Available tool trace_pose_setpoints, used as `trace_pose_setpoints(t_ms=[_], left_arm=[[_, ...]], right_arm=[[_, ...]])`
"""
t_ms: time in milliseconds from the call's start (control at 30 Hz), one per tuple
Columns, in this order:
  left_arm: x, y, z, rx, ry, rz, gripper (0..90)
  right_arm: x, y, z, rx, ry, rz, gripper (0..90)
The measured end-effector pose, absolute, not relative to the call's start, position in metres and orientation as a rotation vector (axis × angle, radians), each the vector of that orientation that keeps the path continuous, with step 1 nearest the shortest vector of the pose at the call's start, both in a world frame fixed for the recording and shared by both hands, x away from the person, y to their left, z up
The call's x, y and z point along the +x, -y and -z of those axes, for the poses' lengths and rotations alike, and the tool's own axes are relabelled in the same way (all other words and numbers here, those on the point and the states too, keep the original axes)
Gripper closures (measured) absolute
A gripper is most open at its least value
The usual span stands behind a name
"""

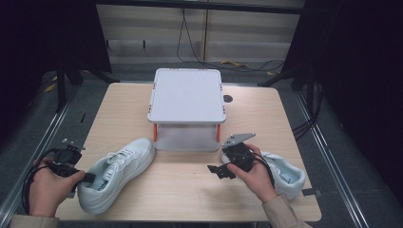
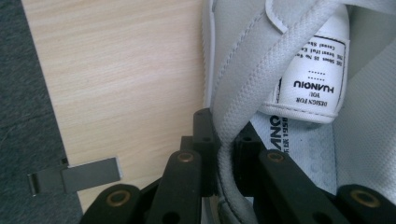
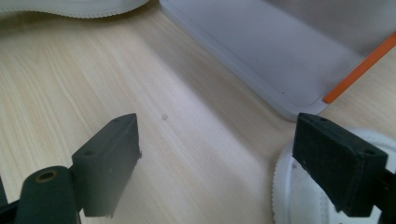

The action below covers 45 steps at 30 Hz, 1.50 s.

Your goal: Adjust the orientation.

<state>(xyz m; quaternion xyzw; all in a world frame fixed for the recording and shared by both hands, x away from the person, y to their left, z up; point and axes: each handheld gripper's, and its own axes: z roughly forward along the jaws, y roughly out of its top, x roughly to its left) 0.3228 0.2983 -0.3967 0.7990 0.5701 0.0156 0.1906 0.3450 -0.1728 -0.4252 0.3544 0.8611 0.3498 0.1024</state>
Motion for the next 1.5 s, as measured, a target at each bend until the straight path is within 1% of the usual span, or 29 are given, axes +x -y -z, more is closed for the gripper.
trace_pose_setpoints(t_ms=[167,267,533,700,867,1300,1500], left_arm=[[0.321,-0.29,0.38,2.232,-1.546,-0.035,83.7],[0.324,-0.279,0.374,2.261,-1.519,-0.052,83.6],[0.338,-0.246,0.38,2.304,-1.469,-0.069,83.4],[0.348,-0.229,0.387,2.285,-1.49,-0.073,83.2],[0.36,-0.21,0.392,2.273,-1.525,-0.105,83.0],[0.379,-0.186,0.396,2.233,-1.564,-0.12,82.6],[0.383,-0.182,0.401,2.2,-1.595,-0.09,82.4]], right_arm=[[0.349,0.172,0.413,1.035,-2.528,-1.031,14.6],[0.352,0.174,0.409,1.041,-2.526,-1.029,14.6],[0.362,0.184,0.402,1.08,-2.498,-1.018,14.6],[0.368,0.188,0.393,1.088,-2.474,-1.015,14.6],[0.379,0.186,0.382,1.098,-2.454,-1.021,14.6],[0.396,0.187,0.375,1.14,-2.404,-1.025,14.6],[0.405,0.186,0.375,1.144,-2.391,-1.019,14.6]])
